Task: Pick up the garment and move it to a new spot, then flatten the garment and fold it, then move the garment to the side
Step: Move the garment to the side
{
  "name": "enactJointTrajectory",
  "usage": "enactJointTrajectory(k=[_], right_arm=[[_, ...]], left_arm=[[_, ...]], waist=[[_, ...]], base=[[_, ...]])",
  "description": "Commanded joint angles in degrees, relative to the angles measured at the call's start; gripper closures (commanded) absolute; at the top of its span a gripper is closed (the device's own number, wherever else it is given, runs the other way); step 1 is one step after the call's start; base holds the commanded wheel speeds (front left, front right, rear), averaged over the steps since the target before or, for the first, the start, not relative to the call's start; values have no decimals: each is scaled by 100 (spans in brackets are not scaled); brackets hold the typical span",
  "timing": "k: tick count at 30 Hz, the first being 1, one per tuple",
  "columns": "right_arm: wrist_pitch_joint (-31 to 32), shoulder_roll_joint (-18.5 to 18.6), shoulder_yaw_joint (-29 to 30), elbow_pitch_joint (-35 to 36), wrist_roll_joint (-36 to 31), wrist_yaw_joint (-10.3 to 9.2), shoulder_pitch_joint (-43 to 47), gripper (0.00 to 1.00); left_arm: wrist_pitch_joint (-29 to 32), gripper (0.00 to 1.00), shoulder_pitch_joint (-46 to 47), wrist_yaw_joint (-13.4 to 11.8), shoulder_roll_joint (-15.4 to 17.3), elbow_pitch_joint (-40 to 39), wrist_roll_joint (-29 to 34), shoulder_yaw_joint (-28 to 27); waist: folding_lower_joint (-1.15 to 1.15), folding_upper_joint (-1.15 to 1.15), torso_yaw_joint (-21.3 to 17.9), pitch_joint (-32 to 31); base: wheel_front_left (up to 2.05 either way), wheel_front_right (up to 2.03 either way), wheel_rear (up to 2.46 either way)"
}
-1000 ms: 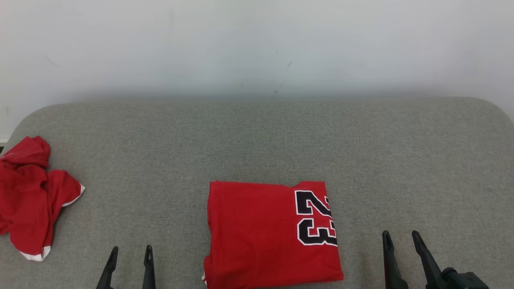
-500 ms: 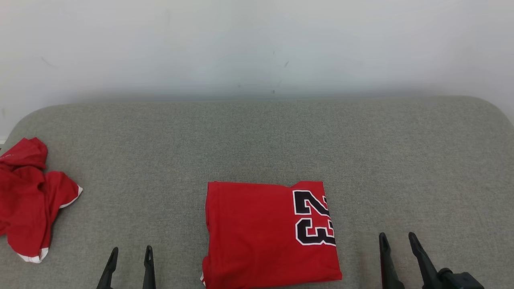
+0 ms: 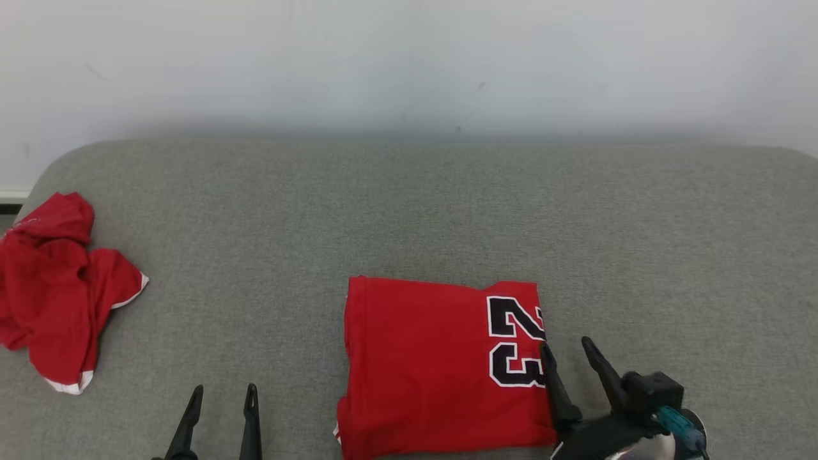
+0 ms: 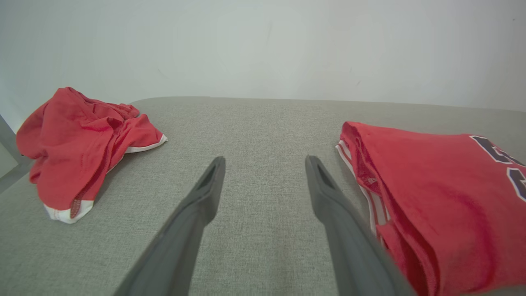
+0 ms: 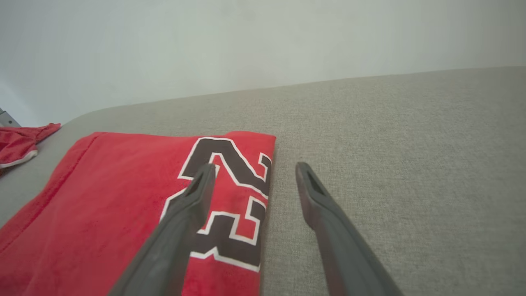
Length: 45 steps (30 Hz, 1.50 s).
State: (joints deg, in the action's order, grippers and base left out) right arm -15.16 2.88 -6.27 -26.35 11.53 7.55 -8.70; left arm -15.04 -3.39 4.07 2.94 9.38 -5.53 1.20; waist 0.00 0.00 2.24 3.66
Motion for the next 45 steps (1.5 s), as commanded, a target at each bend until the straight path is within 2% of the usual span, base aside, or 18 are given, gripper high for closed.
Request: enactJointTrajectory(k=[1, 6, 12, 13, 14, 15, 18, 25, 35, 45], right_arm=[[-8, -2, -26, -232, -25, -14, -137, 0], [40, -3, -95, -1312, 30, -14, -715, 0], [115, -5, -435, -2202, 460, -14, -1102, 0], [121, -10, -539, -2293, 570, -14, -1122, 10], [120, -16, -652, -2374, 659, -14, -1158, 85], [110, -18, -735, -2432, 730, -14, -1192, 100], [68, -8, -845, -2576, 870, -14, -1315, 100], [-1, 272, -889, -2608, 1005, -15, -1792, 100], [-8, 1547, -976, -2615, 1120, -14, -3076, 100], [149, 2703, -1334, -2791, 1000, -14, -4041, 100]], left_arm=[[-10, 0, 66, 0, -9, 17, -3, 16], [-10, 0, 122, -16, -9, 33, -39, 84], [-10, 0, 129, -42, -9, 51, -73, 105], [-10, 0, 134, -43, -9, 49, -78, 103], [-10, 0, 136, -46, -9, 44, -81, 101], [-10, 0, 136, -47, -9, 39, -82, 96], [-10, 0, 140, -49, -10, 32, -86, 88], [-10, 0, 211, -60, -9, -26, -166, 108], [-10, 0, 688, 38, -8, -185, -11, 223], [-10, 0, 1169, 167, 4, -489, 220, 296]], waist=[[0, 0, 102, 79], [0, 0, 225, 146], [0, 0, 270, 170], [0, 0, 272, 171], [0, 0, 270, 170], [0, 0, 265, 168], [0, 0, 247, 158], [0, 0, 139, 307], [0, 0, -10, 1066], [0, 0, -262, 1864]], base=[[0, 0, 0], [0, 0, 0], [0, 0, 0], [0, 0, 0], [0, 0, 0], [0, 0, 0], [0, 0, 0], [0, 0, 0], [0, 0, 0], [0, 0, 0]])
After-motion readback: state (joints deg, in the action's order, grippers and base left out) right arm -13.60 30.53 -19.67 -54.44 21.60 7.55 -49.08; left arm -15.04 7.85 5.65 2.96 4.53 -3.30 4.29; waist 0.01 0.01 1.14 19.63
